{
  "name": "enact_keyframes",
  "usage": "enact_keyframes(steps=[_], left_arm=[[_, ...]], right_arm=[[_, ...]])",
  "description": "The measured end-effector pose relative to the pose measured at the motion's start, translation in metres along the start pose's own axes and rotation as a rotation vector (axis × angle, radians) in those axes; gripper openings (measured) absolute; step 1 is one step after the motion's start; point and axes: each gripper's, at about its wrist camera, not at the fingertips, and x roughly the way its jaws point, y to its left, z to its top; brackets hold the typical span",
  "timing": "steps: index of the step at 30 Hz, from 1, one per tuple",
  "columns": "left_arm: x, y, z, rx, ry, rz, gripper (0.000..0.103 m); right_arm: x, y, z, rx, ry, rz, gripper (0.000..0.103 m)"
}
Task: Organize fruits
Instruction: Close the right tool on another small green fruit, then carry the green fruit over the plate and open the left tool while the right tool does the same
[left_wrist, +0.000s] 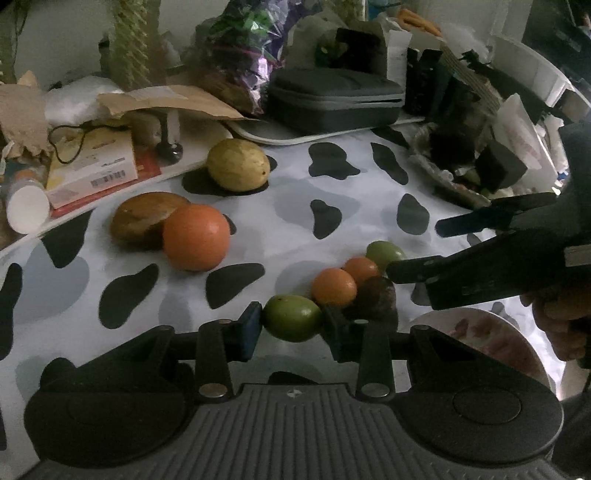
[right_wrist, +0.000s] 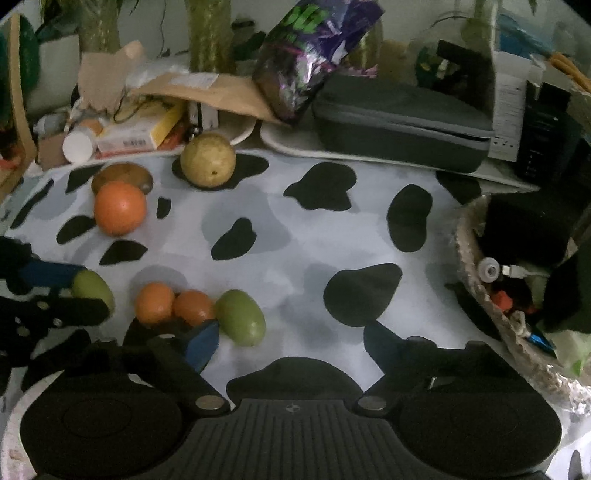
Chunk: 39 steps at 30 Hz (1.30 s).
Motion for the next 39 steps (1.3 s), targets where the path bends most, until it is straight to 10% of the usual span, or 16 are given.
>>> enact_keyframes(steps=[12,39], left_arm=[[-0.006,0.014,-0.005,-0.013,-0.005,0.009,0.035],[-0.05,-0.036,-0.02,0.031,-0.077,-0.01,0.035]], right_arm=[[0.011,0.017,0.007,-0.064,0.001,0.05,0.028],[-0.061,0.01,-0.031,0.025,-0.064,0.05,0.028]])
